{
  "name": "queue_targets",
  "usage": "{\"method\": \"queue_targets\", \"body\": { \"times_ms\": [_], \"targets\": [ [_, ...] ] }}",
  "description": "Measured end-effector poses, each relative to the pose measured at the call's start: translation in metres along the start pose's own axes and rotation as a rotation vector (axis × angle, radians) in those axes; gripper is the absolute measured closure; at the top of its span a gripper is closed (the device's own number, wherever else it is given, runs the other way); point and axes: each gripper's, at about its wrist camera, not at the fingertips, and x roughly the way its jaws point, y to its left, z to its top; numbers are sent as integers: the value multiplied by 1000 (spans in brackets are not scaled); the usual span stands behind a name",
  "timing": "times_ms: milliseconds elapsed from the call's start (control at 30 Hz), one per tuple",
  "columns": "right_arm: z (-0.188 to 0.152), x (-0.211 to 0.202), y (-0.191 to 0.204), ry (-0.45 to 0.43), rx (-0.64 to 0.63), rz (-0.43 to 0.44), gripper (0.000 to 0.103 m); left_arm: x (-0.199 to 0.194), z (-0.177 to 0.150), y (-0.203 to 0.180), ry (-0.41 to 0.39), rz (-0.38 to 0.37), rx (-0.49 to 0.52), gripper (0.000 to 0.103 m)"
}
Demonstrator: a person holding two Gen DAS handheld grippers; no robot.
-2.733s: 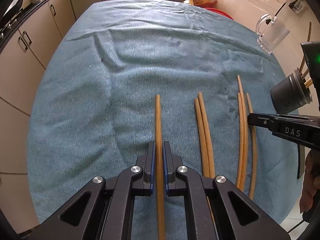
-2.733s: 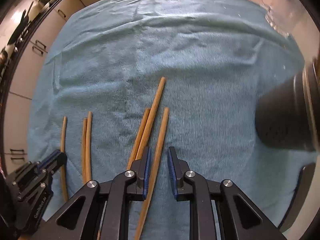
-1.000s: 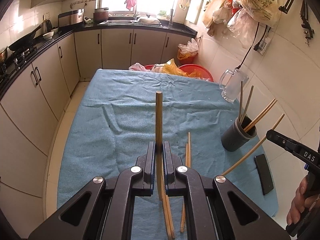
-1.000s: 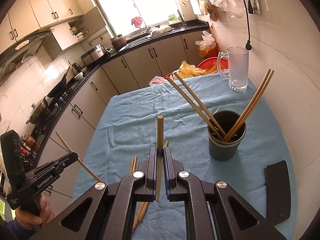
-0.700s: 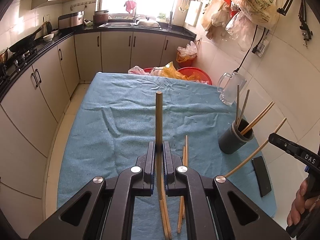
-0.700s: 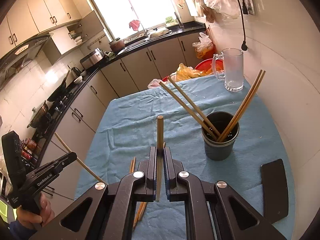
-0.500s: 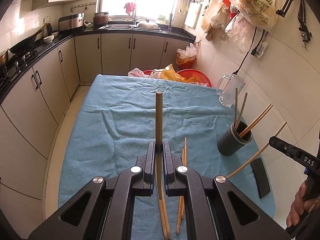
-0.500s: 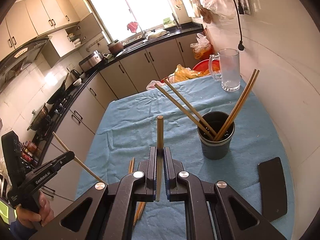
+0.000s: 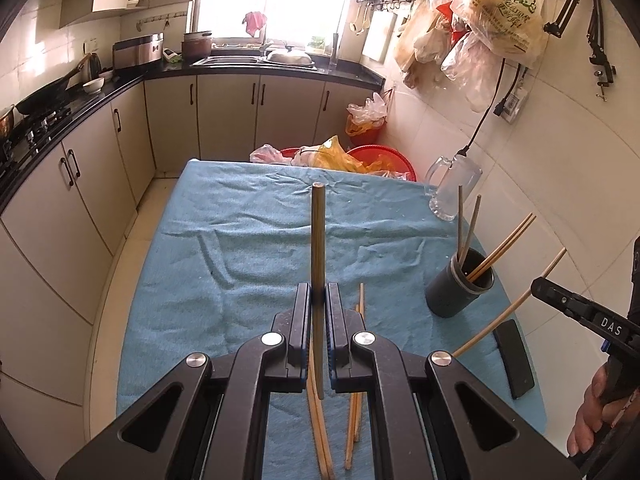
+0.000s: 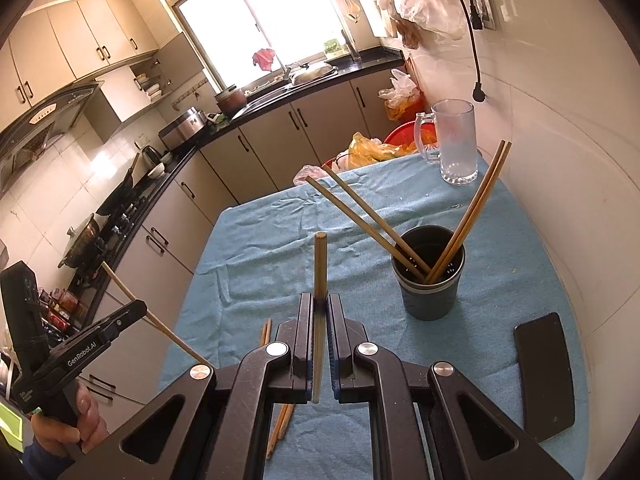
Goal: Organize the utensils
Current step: 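Carry the left tool's chopstick over the black cup while the right tool carries its own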
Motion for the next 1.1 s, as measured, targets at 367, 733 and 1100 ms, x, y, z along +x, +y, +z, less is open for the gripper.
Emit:
{"method": "queue_targets", "body": {
  "times_ms": [367,733,1100],
  "targets": [
    [3,-13,-8,-25,22,-6,97,3,7,-20,-1,-27,37,97],
    [6,-34,-30,-62,67,-31,97,9,16,-54,-2,-74,89,97],
    [14,-64,-60,-117,125,-63,97,16,30,-95,-5,-135,138,97]
  ]
}}
